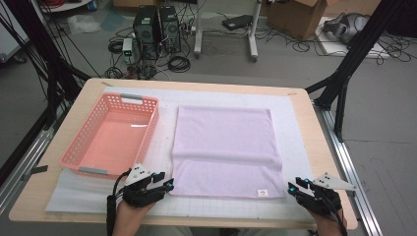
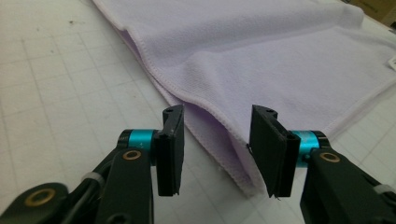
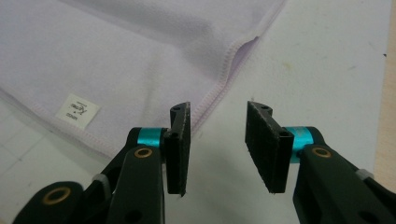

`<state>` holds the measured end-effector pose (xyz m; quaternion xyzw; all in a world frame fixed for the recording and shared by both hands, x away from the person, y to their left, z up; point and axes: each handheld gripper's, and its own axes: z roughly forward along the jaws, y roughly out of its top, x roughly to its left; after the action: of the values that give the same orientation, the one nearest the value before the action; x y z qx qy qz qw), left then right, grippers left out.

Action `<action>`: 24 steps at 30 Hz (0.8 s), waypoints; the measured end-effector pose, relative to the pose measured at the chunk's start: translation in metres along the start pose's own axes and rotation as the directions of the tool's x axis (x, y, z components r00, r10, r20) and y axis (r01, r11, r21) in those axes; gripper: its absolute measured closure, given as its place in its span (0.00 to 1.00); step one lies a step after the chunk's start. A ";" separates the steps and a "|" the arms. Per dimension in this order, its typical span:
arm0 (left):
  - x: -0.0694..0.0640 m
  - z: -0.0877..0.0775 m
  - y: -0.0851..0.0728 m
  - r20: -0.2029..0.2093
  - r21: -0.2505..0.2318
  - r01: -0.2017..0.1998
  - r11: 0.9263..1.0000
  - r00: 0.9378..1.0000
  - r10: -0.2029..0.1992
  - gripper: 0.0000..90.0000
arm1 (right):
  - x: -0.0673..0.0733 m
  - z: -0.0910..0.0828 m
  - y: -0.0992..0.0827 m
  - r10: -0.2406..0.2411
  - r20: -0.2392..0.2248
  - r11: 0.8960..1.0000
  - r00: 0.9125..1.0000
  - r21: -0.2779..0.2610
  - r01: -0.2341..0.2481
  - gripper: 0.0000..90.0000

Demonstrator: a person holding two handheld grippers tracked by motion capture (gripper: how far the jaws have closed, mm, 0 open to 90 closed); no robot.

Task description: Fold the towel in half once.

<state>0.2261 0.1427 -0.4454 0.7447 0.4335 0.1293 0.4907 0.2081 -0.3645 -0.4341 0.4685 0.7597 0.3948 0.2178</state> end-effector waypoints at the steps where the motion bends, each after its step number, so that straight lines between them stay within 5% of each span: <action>1: -0.001 0.000 -0.001 0.007 0.006 0.000 1.000 1.000 0.000 0.63 | 0.000 0.000 0.000 -0.002 -0.002 1.000 1.000 -0.004 0.002 0.67; 7: -0.012 0.007 -0.011 -0.032 0.084 -0.058 0.995 0.998 0.061 0.72 | 0.009 0.000 -0.003 -0.026 -0.013 1.000 1.000 0.012 0.026 0.70; 9: -0.015 0.006 -0.011 -0.032 0.084 -0.055 0.995 0.998 0.058 0.88 | 0.011 -0.002 -0.006 -0.024 -0.014 1.000 1.000 0.008 0.025 0.70; 10: -0.017 0.006 -0.011 -0.063 0.085 -0.062 0.994 0.996 0.068 0.96 | 0.012 -0.004 -0.007 -0.023 -0.011 1.000 1.000 0.009 0.023 0.70; 12: -0.021 0.005 -0.011 -0.088 0.074 -0.069 0.995 0.993 0.076 0.97 | 0.014 -0.007 -0.010 -0.011 -0.001 1.000 1.000 0.011 0.011 0.70; 17: -0.011 -0.004 -0.012 -0.055 -0.013 0.051 0.999 0.997 -0.052 0.94 | 0.019 -0.014 -0.017 -0.004 -0.009 1.000 1.000 0.015 0.004 0.73; 20: -0.004 -0.008 -0.012 -0.074 -0.035 0.058 0.998 0.995 -0.061 0.86 | 0.023 -0.011 -0.022 -0.002 -0.001 1.000 1.000 0.024 0.002 0.73; 24: 0.000 -0.012 -0.014 -0.035 -0.003 0.086 0.996 0.996 -0.086 0.77 | 0.029 -0.003 -0.024 -0.044 -0.012 0.997 0.999 0.069 0.045 0.77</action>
<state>0.2115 0.1524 -0.4508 0.7226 0.4735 0.1216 0.4888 0.1794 -0.3456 -0.4500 0.4568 0.7842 0.3658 0.2062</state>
